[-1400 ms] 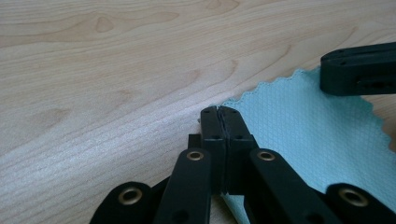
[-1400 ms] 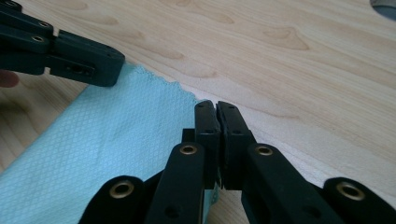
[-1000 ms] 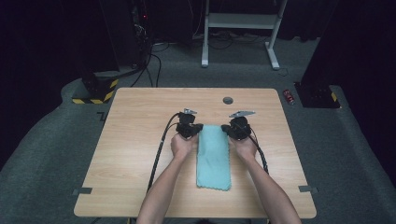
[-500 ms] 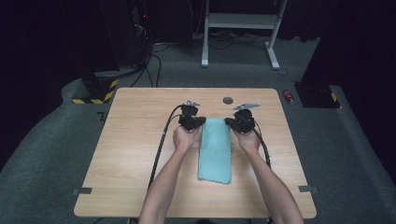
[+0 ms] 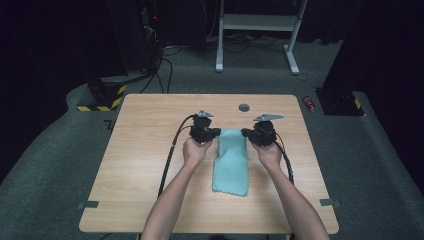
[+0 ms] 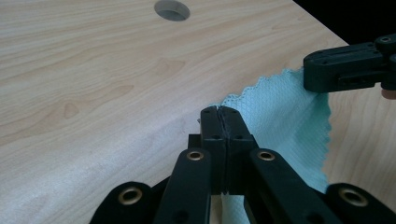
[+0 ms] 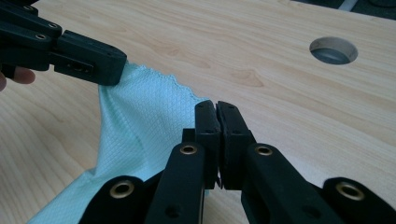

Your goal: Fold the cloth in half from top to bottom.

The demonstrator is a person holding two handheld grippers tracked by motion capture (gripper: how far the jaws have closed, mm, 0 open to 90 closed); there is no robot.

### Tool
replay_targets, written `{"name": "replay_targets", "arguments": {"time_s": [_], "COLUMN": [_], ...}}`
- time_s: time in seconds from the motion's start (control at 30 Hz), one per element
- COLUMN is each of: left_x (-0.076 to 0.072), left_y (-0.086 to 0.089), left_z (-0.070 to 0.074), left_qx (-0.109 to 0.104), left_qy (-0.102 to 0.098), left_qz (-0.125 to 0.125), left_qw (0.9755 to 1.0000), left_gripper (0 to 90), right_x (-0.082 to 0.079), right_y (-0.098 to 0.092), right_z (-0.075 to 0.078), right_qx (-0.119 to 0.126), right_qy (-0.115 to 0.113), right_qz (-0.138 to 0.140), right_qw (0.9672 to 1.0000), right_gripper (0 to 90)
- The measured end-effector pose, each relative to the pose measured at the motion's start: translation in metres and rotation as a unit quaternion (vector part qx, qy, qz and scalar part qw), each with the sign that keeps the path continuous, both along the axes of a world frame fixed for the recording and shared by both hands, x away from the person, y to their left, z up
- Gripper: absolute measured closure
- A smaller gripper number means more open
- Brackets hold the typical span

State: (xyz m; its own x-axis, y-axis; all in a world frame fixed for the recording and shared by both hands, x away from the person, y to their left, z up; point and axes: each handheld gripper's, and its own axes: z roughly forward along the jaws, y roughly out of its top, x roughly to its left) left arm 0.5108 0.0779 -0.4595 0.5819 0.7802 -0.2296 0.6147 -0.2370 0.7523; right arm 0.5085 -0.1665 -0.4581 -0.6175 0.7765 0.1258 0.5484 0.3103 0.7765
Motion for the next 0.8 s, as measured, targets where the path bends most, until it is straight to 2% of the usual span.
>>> {"name": "replay_targets", "arguments": {"time_s": [0.33,0.43,0.53,0.63,0.8], "left_x": [-0.010,-0.013,-0.018,-0.020,-0.016], "left_y": [0.001,0.001,0.000,0.000,-0.001], "left_z": [-0.004,-0.002,0.003,0.013,0.022], "left_qx": [0.009,0.013,0.018,0.022,0.035], "left_qy": [-0.001,-0.003,-0.012,-0.031,-0.043], "left_qz": [-0.019,-0.024,-0.031,-0.033,-0.026], "left_qw": [0.9998,0.9996,0.9993,0.9987,0.9981], "left_gripper": [89.5,89.5,89.4,89.4,89.4], "right_x": [-0.012,-0.016,-0.020,-0.023,-0.023], "right_y": [-0.004,-0.004,-0.005,-0.007,-0.005], "right_z": [-0.005,-0.004,-0.002,0.003,0.014], "right_qx": [0.007,0.005,0.003,0.006,0.006], "right_qy": [0.006,0.002,-0.004,-0.010,-0.023], "right_qz": [0.014,0.020,0.027,0.029,0.033], "right_qw": [0.9999,0.9998,0.9996,0.9995,0.9992], "right_gripper": [88.2,88.1,88.2,88.2,88.2]}}
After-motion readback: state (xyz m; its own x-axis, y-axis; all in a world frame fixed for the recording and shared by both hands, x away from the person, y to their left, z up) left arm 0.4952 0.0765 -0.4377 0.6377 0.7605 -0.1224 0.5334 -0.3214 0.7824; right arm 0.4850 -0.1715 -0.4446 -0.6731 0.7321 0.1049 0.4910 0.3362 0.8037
